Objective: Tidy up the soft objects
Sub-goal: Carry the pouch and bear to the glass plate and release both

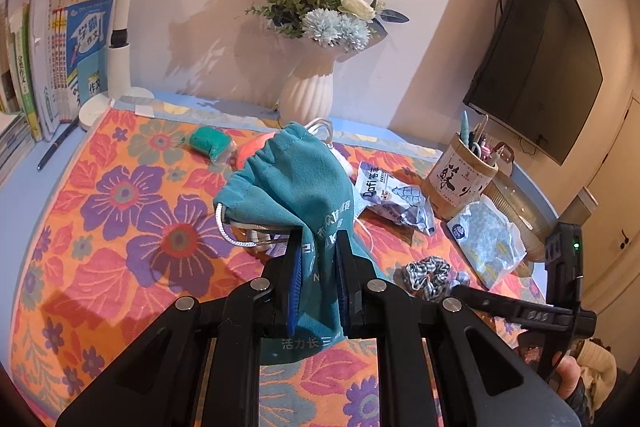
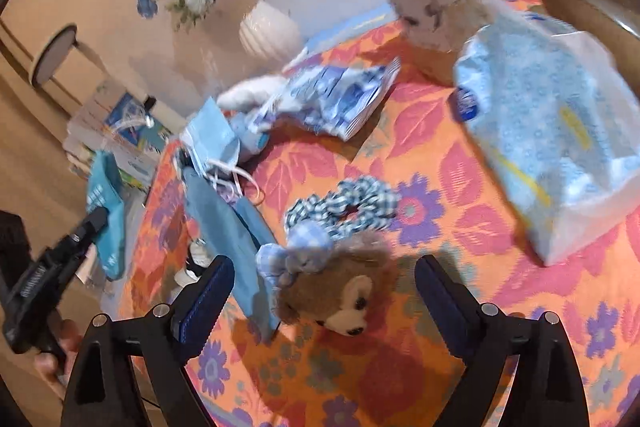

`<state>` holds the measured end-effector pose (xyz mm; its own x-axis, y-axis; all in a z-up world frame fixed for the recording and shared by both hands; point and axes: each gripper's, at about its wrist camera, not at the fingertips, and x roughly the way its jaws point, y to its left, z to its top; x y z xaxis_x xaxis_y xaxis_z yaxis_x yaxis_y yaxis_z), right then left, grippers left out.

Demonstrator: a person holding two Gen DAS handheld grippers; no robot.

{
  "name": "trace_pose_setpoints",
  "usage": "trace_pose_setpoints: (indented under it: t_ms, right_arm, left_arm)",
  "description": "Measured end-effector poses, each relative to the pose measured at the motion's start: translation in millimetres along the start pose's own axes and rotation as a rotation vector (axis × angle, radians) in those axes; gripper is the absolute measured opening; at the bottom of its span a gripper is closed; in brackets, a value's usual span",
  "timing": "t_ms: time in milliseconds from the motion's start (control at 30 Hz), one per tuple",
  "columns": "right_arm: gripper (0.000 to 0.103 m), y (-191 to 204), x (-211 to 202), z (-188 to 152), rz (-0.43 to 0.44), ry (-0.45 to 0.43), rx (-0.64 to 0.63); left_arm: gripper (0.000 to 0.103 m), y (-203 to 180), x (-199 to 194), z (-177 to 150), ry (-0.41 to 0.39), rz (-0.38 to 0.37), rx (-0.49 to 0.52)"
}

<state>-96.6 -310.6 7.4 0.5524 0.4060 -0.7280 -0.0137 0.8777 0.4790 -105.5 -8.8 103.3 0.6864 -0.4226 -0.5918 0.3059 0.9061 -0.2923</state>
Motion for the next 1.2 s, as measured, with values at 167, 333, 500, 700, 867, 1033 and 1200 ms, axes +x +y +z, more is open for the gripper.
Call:
trace_pose_setpoints:
  t_ms: [167,333,500,700,867,1033,1200]
  right_arm:
    - [0.046,20,11,0,-0.131,-0.018,-0.100]
    - [0.046,32,-47,6,-0.102,-0.203,-0.150]
    - [0.046,24,-122,34,-0.138,-0.380,-0.130]
    - [0.046,-32,-205,56,-0.286,-0.571,0.020]
    - [0.046,-113,-239,63,-0.374,-0.616,0.254]
    - [0.046,-174,-238,57,-0.408,-0.603,0.451]
    - [0.054,-200,-224,64,-0.408,-0.563,0.479]
  left_arm:
    - [0.012,-13,-3,8,-0.008,0.003,0.033]
    - [0.012,-48,-7,33,-0.044,-0.047,0.096]
    - [0.012,-108,-2,63,-0.086,-0.134,0.169]
    - [0.012,-201,27,94,-0.077,-0.277,0.261]
    - [0.012,-286,71,97,-0.011,-0.396,0.369]
    - [0.012,-337,124,80,0.085,-0.452,0.417]
    - [0.017,-359,167,65,0.145,-0.453,0.436]
